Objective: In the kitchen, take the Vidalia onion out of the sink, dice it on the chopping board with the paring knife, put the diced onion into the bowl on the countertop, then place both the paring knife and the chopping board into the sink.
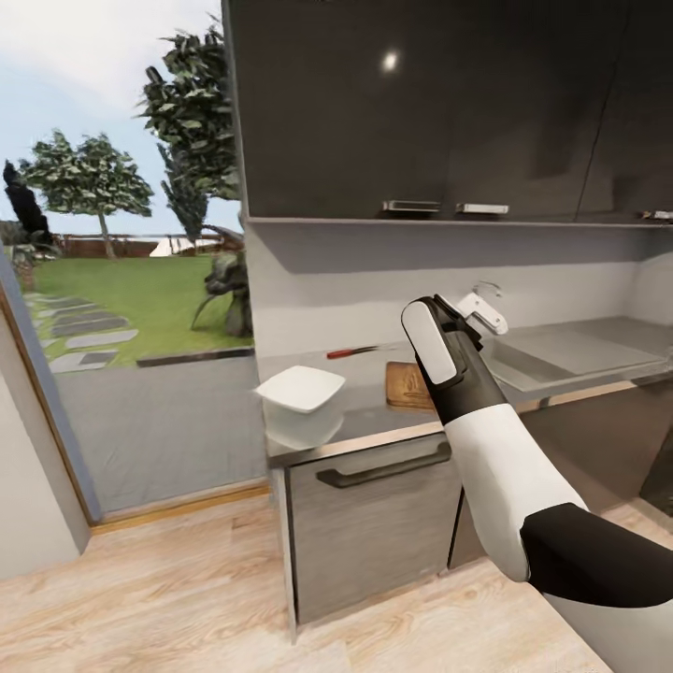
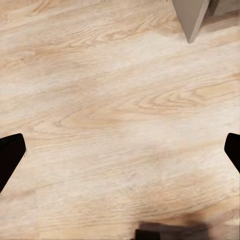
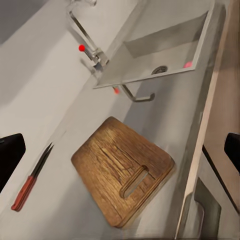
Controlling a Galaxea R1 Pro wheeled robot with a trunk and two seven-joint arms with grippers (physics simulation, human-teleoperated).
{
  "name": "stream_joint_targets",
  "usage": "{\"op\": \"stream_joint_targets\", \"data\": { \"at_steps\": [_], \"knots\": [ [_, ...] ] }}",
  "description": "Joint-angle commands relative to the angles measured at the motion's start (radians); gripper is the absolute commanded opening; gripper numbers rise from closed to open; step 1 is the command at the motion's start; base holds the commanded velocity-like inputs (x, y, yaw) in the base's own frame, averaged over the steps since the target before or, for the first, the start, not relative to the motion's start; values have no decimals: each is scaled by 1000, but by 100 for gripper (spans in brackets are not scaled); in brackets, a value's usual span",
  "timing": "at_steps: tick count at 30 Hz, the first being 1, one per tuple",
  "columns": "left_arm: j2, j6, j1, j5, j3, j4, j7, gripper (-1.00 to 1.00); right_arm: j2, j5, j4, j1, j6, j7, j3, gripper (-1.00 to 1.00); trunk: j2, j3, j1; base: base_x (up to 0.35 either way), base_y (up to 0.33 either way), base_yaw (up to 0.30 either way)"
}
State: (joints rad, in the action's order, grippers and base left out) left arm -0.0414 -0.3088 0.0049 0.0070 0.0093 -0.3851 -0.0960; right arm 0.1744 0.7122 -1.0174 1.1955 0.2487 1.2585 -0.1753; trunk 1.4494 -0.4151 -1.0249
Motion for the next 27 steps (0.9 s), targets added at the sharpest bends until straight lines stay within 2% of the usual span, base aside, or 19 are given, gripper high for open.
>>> {"op": "stream_joint_targets", "data": {
  "at_steps": [1,27],
  "knots": [
    [0,-1,0,1,0,-1,-1,100,0,2,0,0,10,5,-1,100,1,0,0,0,302,-203],
    [0,2,1,-1,-3,5,1,100,0,-1,2,-11,12,2,0,100,1,30,0,0,302,-203]
  ]
}}
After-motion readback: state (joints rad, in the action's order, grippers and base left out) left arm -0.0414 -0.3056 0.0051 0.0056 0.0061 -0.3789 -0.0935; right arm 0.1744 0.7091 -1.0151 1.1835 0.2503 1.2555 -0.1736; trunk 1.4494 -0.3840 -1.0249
